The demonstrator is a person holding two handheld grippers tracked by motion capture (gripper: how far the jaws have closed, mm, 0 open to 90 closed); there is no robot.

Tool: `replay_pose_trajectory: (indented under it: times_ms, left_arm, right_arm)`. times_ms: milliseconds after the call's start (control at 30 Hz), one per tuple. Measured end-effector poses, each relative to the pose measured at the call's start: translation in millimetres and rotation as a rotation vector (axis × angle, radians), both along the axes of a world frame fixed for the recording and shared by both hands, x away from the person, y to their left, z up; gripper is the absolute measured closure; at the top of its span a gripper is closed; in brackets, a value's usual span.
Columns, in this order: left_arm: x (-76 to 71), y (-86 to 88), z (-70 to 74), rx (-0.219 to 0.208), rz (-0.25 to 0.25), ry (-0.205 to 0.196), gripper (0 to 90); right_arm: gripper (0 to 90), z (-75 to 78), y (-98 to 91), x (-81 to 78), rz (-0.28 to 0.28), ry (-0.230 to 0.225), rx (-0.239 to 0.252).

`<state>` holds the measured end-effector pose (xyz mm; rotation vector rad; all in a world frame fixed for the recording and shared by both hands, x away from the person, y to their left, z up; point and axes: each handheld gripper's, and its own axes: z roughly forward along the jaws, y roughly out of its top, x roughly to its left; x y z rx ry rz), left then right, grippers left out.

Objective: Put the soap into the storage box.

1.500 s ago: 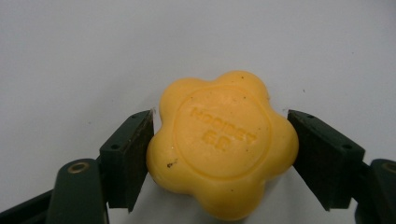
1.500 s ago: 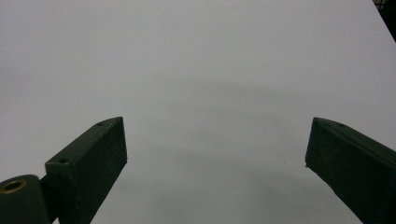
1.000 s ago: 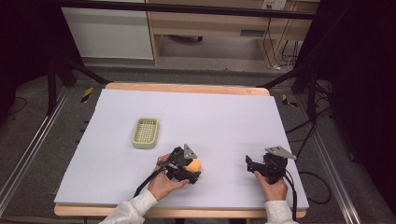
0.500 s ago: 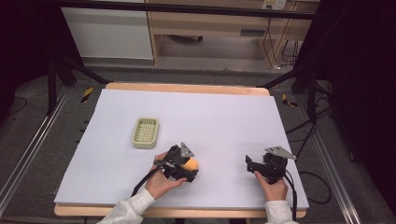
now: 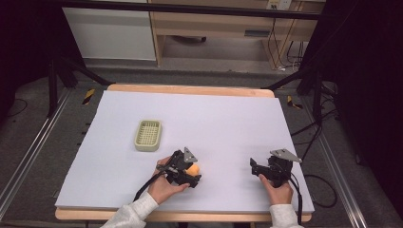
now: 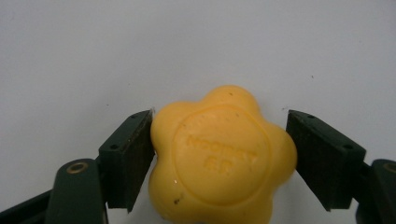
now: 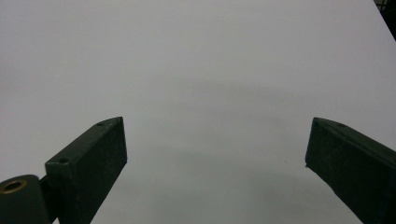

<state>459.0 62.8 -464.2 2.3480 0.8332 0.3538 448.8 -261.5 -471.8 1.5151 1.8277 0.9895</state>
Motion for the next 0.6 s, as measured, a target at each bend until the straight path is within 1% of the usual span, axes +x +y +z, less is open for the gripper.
replay_pose_trajectory:
  times_ms: [100, 133, 167, 200, 333, 433, 600]
  left_arm:
    - [1.2, -0.6, -1.4, 0.001, 0.003, 0.006, 22.7]
    - [1.4, -0.8, -1.7, -0.010, 0.011, 0.005, 22.6]
    - [1.4, -0.8, -1.7, -0.010, 0.011, 0.005, 22.6]
    - [2.1, 0.2, -0.5, -0.024, 0.021, 0.001, 22.6]
    - [3.8, 1.2, 0.6, -0.046, 0.033, 0.014, 22.6]
    - [3.7, 0.7, 0.4, -0.052, 0.032, 0.021, 24.2]
    - [3.1, 1.0, 0.3, -0.053, 0.034, 0.019, 25.7]
  right_arm:
    - [5.9, 0.4, -0.3, -0.2, -0.001, 0.001, 0.001]
    - [5.9, 0.4, -0.4, -0.2, -0.002, 0.000, -0.001]
    - [5.9, 0.4, -0.4, -0.2, -0.002, 0.000, -0.001]
    - [5.9, 0.4, -0.4, -0.1, -0.001, 0.001, 0.000]
    - [6.0, 0.2, -0.1, 0.0, 0.000, 0.001, 0.002]
    - [6.0, 0.0, 0.0, 0.2, 0.000, 0.002, 0.002]
    - [6.0, 0.3, 0.0, 0.0, -0.002, 0.004, 0.004]
